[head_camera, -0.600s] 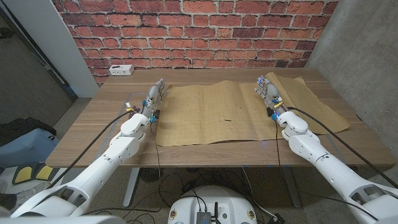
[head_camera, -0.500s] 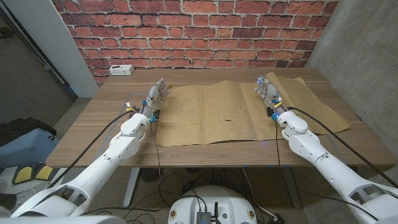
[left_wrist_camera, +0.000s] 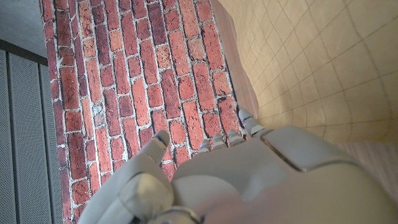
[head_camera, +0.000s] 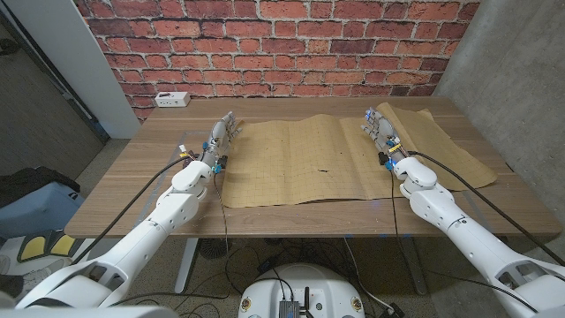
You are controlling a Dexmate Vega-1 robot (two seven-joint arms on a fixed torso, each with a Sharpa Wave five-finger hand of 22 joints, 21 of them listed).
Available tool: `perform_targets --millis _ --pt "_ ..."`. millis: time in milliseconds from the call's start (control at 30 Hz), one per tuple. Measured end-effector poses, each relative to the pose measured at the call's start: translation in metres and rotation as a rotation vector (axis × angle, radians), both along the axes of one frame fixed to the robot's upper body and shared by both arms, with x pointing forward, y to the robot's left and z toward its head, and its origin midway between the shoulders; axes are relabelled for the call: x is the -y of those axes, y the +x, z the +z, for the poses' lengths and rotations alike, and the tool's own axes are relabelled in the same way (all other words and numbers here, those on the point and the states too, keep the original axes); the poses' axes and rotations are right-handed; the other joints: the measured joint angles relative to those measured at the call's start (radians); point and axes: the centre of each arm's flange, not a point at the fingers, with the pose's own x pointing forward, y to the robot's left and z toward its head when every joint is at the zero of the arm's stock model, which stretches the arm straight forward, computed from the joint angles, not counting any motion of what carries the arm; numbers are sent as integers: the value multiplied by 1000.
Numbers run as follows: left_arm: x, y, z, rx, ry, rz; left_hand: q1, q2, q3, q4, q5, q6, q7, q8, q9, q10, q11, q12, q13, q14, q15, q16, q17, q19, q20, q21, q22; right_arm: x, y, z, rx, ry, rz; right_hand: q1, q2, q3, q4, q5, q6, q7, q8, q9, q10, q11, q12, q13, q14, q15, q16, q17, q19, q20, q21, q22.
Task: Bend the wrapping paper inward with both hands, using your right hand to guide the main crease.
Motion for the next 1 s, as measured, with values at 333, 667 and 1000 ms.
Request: perform_targets --millis 333,667,1000 --pt "2 1 1 1 5 -9 0 0 0 0 0 0 0 0 5 -5 5 9 0 0 0 0 0 2 -2 -5 0 3 -5 2 -1 -21 -40 15 6 10 -18 0 11 -11 4 0 8 7 4 0 11 10 8 0 11 11 0 5" --pt "3 1 0 -4 17 -13 0 0 2 -3 0 0 0 7 5 -5 5 11 0 0 0 8 0 11 4 -9 0 11 -13 3 4 -31 -75 25 17 10 -26 0 16 -6 8 0 14 14 4 0 16 16 8 0 18 18 0 5" --pt "4 1 -1 -9 39 -10 0 0 2 -3 4 -5 5 11 5 -5 5 15 0 0 0 8 0 27 9 -9 0 18 -22 2 6 -35 -113 25 17 10 -34 0 30 1 8 0 25 25 4 0 21 21 8 0 23 23 0 5"
